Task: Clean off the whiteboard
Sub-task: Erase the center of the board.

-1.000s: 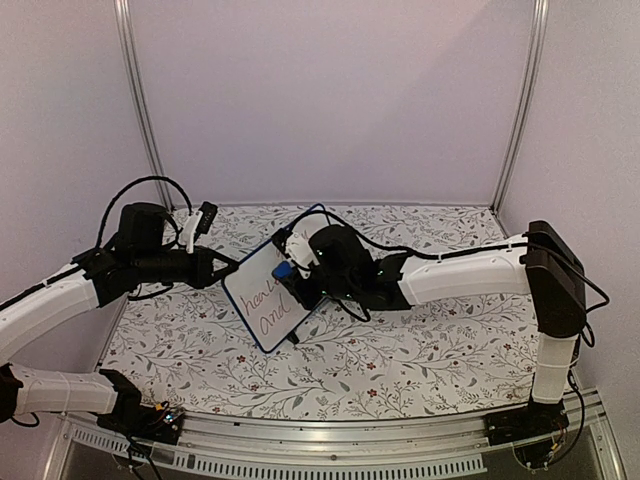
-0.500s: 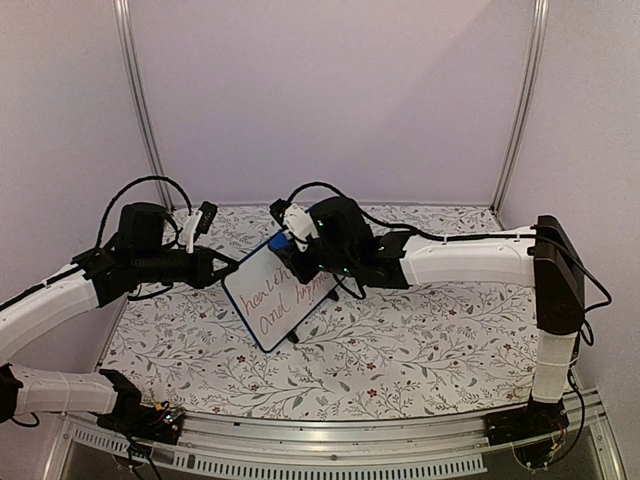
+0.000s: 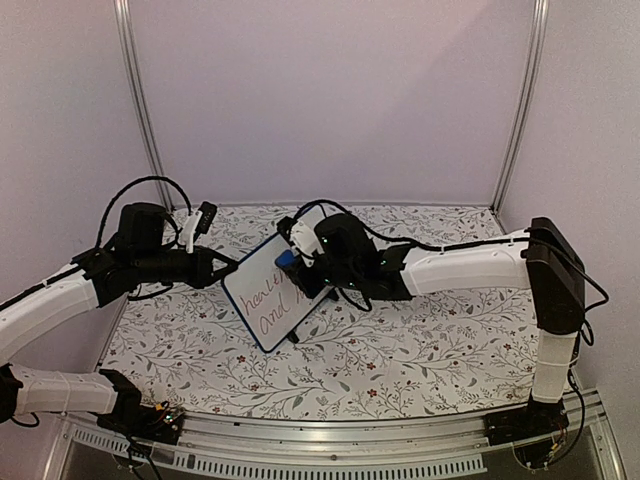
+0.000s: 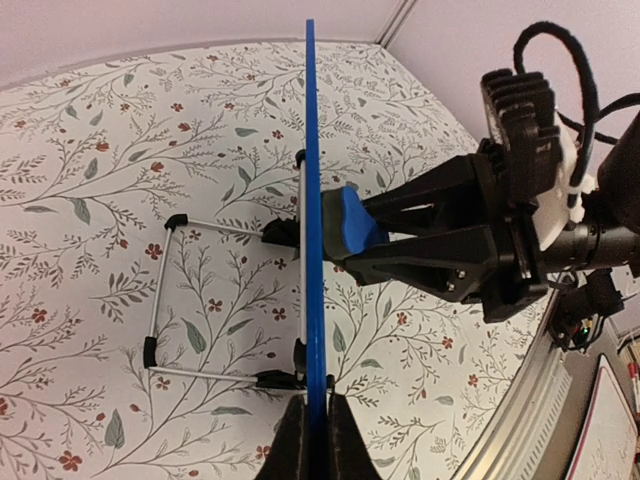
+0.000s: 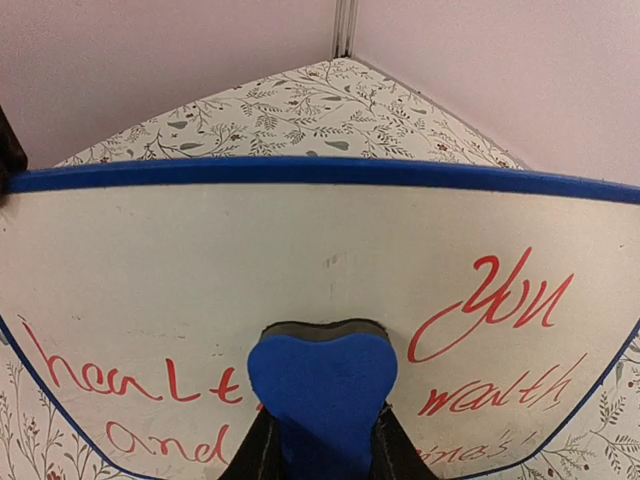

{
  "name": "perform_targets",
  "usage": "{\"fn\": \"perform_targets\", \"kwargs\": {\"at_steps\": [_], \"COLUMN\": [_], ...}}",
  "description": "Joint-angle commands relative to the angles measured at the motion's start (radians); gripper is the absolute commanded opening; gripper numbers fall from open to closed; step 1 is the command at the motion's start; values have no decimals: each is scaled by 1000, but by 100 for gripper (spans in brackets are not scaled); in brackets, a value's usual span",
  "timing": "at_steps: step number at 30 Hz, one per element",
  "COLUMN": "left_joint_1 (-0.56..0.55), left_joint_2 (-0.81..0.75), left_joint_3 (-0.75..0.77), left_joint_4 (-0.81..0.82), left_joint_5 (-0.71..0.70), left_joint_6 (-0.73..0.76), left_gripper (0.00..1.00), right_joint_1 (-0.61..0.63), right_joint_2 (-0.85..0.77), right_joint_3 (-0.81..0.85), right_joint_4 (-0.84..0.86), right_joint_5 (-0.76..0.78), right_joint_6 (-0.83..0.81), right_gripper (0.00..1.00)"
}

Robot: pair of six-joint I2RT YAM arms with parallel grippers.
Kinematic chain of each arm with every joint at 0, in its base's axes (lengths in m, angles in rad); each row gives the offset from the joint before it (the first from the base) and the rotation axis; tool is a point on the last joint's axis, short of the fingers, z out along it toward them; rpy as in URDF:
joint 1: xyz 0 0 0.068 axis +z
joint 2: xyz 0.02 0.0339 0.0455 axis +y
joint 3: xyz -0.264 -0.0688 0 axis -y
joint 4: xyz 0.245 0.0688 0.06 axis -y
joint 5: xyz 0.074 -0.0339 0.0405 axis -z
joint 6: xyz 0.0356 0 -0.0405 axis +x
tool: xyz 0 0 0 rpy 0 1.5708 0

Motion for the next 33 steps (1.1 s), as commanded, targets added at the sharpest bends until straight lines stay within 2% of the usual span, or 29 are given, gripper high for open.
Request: {"fn": "perform_targets", "kwargs": {"at_steps": [1, 8, 22, 33], "left_joint_1": [-13, -14, -13, -14], "left_joint_2": [-15, -14, -18, -17], "left_joint_3": [-6, -6, -7, -6], "left_joint_4": [11, 11, 11, 12], "left_joint_5": [76, 75, 74, 74], "left_joint_6": [14, 14, 14, 14], "left_gripper": [0, 0, 0, 0], "right_joint_1": [-9, -9, -10, 8], "right_joint_2": [-1, -13, 35, 20], "right_joint_3": [-61, -69, 122, 14], "right_joint_4": [-7, 1, -34, -21], "right_joint_5": [-21, -36, 32, -46], "right_joint_6": [30, 36, -16, 14], "right_gripper": [14, 14, 15, 15]}}
